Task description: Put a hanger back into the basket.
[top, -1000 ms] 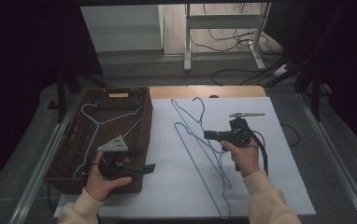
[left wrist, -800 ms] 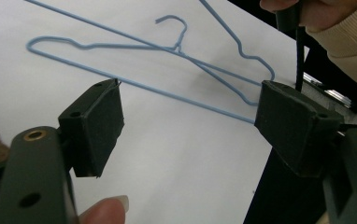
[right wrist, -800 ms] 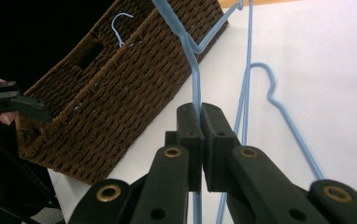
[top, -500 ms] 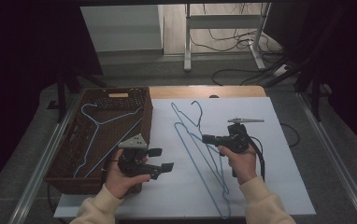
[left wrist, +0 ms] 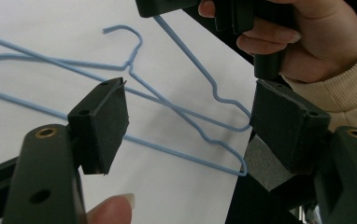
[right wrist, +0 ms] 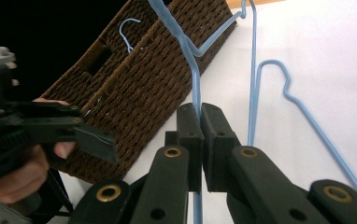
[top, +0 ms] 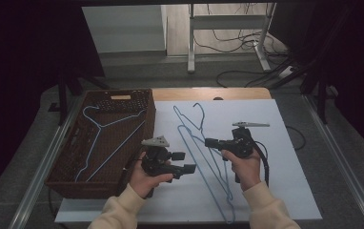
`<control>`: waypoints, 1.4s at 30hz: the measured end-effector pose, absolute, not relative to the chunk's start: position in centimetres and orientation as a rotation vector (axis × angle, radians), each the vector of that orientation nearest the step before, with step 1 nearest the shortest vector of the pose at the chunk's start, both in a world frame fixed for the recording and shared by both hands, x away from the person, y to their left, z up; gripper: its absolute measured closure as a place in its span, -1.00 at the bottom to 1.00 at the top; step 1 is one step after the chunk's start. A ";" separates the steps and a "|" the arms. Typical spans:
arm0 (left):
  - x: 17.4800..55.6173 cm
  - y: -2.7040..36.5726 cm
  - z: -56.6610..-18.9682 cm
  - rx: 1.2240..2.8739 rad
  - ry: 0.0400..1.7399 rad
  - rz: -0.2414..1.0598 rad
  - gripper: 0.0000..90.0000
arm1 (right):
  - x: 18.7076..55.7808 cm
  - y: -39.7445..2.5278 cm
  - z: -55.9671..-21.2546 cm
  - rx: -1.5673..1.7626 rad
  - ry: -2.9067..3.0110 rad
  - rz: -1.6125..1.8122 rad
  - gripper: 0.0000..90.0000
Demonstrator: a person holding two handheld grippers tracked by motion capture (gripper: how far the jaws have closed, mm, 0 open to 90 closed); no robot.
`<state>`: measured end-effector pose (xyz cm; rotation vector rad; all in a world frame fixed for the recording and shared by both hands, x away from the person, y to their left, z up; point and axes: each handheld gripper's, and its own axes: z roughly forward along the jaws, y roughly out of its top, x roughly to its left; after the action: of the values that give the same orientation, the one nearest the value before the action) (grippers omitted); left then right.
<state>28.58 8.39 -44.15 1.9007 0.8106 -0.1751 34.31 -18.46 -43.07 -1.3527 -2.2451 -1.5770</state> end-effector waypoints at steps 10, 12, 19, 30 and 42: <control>29.5 6.2 -45.1 1.867 0.837 -0.193 -0.31 | 33.7 -18.0 -43.1 -1.386 -2.215 -1.617 0.94; 29.7 5.6 -45.3 1.859 0.844 -0.203 -0.28 | 33.5 -17.9 -43.0 -1.392 -2.209 -1.628 0.94; 30.0 4.4 -45.6 1.860 0.852 -0.214 -0.18 | 32.9 -17.3 -42.7 -1.394 -2.196 -1.663 0.94; 30.6 3.5 -46.2 1.815 0.851 -0.307 0.36 | 32.4 -17.2 -42.5 -1.411 -2.167 -1.696 0.94; 30.9 4.3 -46.0 1.831 0.895 -0.363 0.85 | 32.3 -17.7 -42.4 -1.419 -2.148 -1.720 0.94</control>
<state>30.95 4.25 -45.98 1.8308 0.8950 -0.3627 32.32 -17.74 -42.38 -1.4193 -2.1475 -1.7198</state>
